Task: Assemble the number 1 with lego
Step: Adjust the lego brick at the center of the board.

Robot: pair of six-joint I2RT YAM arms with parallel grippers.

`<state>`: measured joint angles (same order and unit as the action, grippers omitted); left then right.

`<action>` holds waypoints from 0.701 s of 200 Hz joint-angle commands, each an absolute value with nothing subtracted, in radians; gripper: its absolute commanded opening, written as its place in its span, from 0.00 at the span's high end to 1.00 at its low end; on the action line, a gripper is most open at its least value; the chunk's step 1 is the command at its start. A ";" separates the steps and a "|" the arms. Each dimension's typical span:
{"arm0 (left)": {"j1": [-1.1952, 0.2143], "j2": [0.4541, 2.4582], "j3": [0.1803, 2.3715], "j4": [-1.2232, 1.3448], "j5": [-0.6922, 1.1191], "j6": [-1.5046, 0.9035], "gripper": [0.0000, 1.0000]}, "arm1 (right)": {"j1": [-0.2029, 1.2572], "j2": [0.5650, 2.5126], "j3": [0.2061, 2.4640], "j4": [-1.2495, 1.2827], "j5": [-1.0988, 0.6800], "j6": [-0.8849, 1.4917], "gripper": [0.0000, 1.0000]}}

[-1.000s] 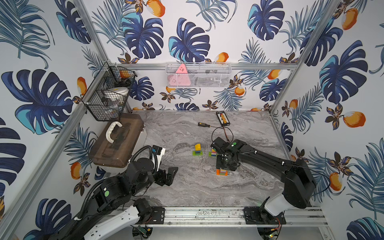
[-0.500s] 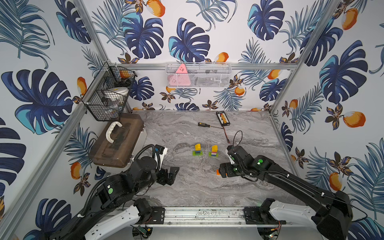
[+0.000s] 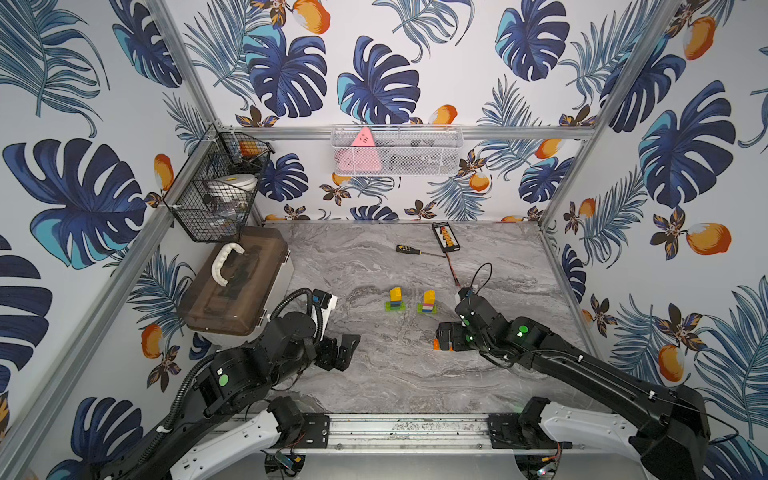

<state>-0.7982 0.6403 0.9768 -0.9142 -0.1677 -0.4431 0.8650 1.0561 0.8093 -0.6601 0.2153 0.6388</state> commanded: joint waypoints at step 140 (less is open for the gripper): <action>-0.796 0.598 0.979 -0.906 -0.203 -0.442 0.01 | 1.012 1.347 0.781 -0.544 0.482 0.920 0.20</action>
<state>-0.7982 0.5972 0.9749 -0.9138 -0.1871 -0.4431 1.0126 1.3151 0.7582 -0.5674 0.4477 0.9455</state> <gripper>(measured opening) 0.989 0.819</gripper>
